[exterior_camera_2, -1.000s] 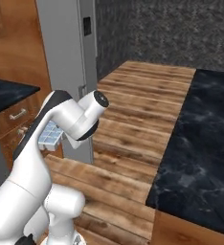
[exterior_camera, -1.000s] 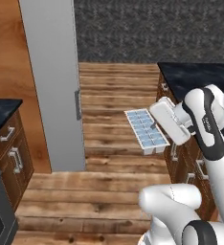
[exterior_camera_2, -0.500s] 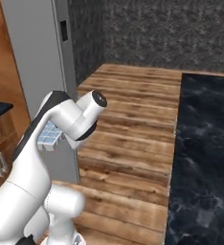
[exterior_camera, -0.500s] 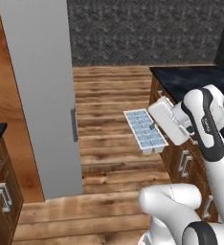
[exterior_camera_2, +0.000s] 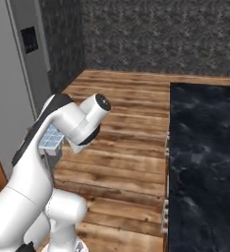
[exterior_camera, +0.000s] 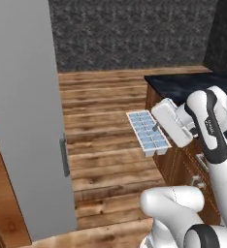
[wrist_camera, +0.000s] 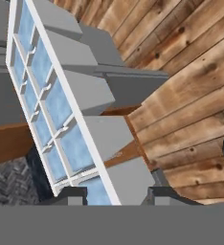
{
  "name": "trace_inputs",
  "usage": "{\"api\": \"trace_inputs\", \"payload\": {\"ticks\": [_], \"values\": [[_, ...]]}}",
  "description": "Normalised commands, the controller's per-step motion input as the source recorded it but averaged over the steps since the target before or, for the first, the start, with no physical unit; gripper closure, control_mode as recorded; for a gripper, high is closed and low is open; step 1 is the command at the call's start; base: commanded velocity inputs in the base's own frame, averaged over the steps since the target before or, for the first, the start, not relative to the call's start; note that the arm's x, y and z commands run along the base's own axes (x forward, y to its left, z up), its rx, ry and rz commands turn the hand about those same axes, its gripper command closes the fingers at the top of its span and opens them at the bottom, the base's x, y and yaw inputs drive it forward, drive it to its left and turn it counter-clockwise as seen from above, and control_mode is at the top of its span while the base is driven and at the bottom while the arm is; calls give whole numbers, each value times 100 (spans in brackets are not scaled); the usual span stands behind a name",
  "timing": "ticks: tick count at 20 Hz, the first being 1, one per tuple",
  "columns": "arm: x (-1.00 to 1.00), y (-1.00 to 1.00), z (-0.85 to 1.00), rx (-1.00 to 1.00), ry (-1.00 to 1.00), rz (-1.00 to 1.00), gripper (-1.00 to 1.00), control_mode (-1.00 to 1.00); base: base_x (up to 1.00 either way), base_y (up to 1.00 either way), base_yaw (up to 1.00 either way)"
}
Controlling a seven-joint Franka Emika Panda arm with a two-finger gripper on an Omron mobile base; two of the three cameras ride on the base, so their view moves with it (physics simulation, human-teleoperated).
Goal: The ice cube tray has been filled with water. Take the tray and place it in the freezer to make ice. Close the freezer door after placing the tray.
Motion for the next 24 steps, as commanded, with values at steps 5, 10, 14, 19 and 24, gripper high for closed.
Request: {"api": "trace_inputs", "payload": {"ticks": [5,10,14,19,24], "values": [[0,0,0,0,0,0,100,100,100,25,-4],[0,0,0,0,0,0,100,100,100,26,0],[0,0,0,0,0,0,100,100,95,24,7],[0,0,0,0,0,0,100,100,85,21,18],[0,0,0,0,0,0,100,100,66,20,31]]}}
